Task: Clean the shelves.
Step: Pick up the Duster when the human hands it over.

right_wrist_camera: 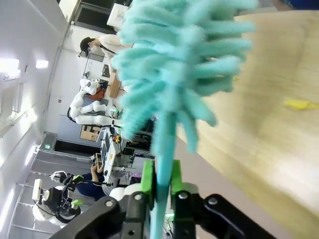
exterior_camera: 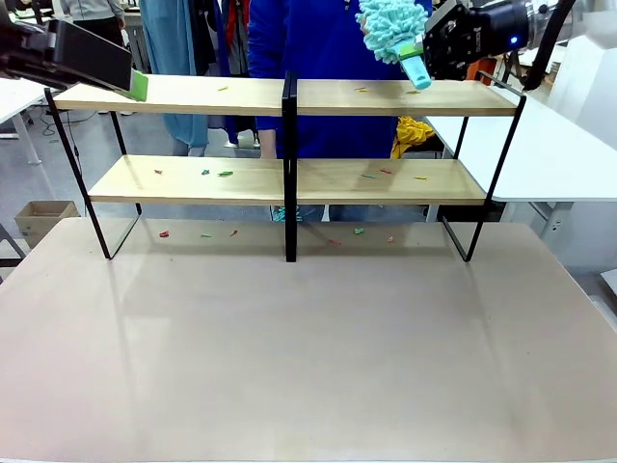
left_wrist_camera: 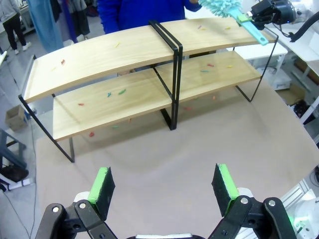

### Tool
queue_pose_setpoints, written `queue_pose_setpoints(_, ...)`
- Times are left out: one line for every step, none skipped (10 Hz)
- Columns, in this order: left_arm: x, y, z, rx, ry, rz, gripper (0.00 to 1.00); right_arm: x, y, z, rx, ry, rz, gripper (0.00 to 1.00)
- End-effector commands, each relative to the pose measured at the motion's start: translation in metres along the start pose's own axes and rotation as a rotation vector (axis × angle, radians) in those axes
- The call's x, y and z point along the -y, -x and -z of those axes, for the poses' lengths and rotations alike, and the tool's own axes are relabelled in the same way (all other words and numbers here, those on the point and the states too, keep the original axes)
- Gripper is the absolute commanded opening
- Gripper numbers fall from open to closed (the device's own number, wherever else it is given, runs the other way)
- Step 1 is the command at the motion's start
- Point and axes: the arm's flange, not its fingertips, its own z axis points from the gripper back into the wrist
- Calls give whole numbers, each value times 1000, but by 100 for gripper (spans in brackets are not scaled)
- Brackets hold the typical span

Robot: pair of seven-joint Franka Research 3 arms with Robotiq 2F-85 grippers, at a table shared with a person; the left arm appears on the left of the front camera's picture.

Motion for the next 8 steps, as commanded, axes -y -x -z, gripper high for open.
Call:
queue_pose_setpoints(-1,0,0,-1,-2,13,100,2,4,-2,-13,-1,-24,0)
queue_pose_setpoints(-1,0,0,-1,-2,13,100,2,5,-4,-9,-1,-23,0)
queue_pose_setpoints(-1,0,0,-1,-2,13,100,-3,8,-10,0,4,-24,0)
queue_pose_setpoints(-1,0,0,-1,-2,13,100,-13,13,-23,2,39,-8,0)
queue_pose_setpoints(-1,0,0,-1,-2,13,100,-34,26,-48,-37,110,0,0)
queue_pose_setpoints(-1,0,0,-1,-2,13,100,-57,44,-80,-66,199,5,0)
queue_pose_setpoints(-1,0,0,-1,-2,13,100,-80,66,-119,-110,304,-4,0)
queue_pose_setpoints(-1,0,0,-1,-2,13,100,-98,94,-162,-86,416,-18,0)
